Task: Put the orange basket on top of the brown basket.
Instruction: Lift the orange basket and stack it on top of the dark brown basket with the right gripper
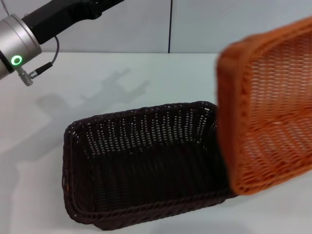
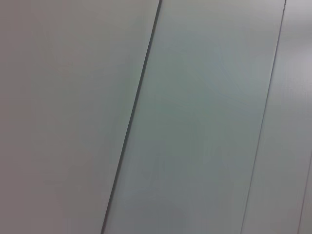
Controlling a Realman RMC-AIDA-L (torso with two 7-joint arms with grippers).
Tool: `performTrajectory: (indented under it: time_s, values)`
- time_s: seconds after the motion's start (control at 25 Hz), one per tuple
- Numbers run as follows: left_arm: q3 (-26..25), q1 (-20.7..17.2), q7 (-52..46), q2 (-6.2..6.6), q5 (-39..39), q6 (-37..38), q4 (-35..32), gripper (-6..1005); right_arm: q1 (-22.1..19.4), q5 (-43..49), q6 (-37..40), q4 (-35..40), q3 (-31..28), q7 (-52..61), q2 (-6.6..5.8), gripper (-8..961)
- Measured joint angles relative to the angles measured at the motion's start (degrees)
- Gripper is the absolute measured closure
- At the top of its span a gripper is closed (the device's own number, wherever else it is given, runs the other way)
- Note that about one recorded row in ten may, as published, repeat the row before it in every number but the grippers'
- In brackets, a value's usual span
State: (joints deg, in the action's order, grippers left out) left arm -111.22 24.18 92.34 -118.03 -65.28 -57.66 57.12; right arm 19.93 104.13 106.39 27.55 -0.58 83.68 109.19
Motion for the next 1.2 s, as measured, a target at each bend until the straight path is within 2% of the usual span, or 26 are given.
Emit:
performTrajectory:
  time_s: [0.04,0.16,0.28,0.32,0.36,0.48,0.52,0.56,0.64,0.72,1.2]
  values:
    - [0.0,0.4,0.0,0.01,0.0,0.0,-0.3,152,0.8,0.1,0.3,-1.8,1.2,-2.5,1.0,789]
    - [-0.2,1.2,0.2,0.01,-0.1,-0.1,-0.6,152,2.2,0.3,0.5,-6.3,4.2,-7.3,2.25,786]
    - [-0.2,1.5,0.4,0.01,-0.2,-0.1,-0.8,152,2.4,0.3,0.5,-8.1,4.3,-8.4,2.45,784]
    - [-0.2,1.5,0.4,0.01,-0.2,-0.1,-0.8,152,2.9,0.3,0.6,-11.0,4.3,-10.5,3.45,783]
    - [-0.2,1.5,0.4,0.01,-0.2,-0.1,-0.8,152,2.9,0.3,0.6,-11.0,4.3,-10.5,3.45,782]
    - [-0.5,3.6,0.6,0.0,-0.4,-0.1,-2.8,152,3.2,0.3,0.5,-12.0,4.3,-12.7,6.18,780]
    - [-0.5,4.3,0.6,-0.01,-0.4,-0.1,-3.5,152,3.2,0.3,0.3,-12.2,4.3,-13.6,8.09,779]
    - [-0.5,4.3,0.6,-0.01,-0.4,-0.1,-3.5,152,3.2,0.3,0.3,-12.2,4.3,-13.6,8.09,778]
    - [-0.7,5.4,0.7,0.0,-0.5,-0.1,-4.3,152,3.1,0.2,0.2,-13.5,4.2,-14.5,9.17,777]
    - [-0.7,5.8,0.7,0.02,-0.5,-0.1,-4.7,152,2.8,0.1,0.2,-18.1,4.0,-16.9,9.36,775]
    - [-0.9,8.8,2.5,0.17,-0.8,0.1,-7.4,152,2.6,1.5,-3.5,-25.9,6.0,-19.9,9.74,765]
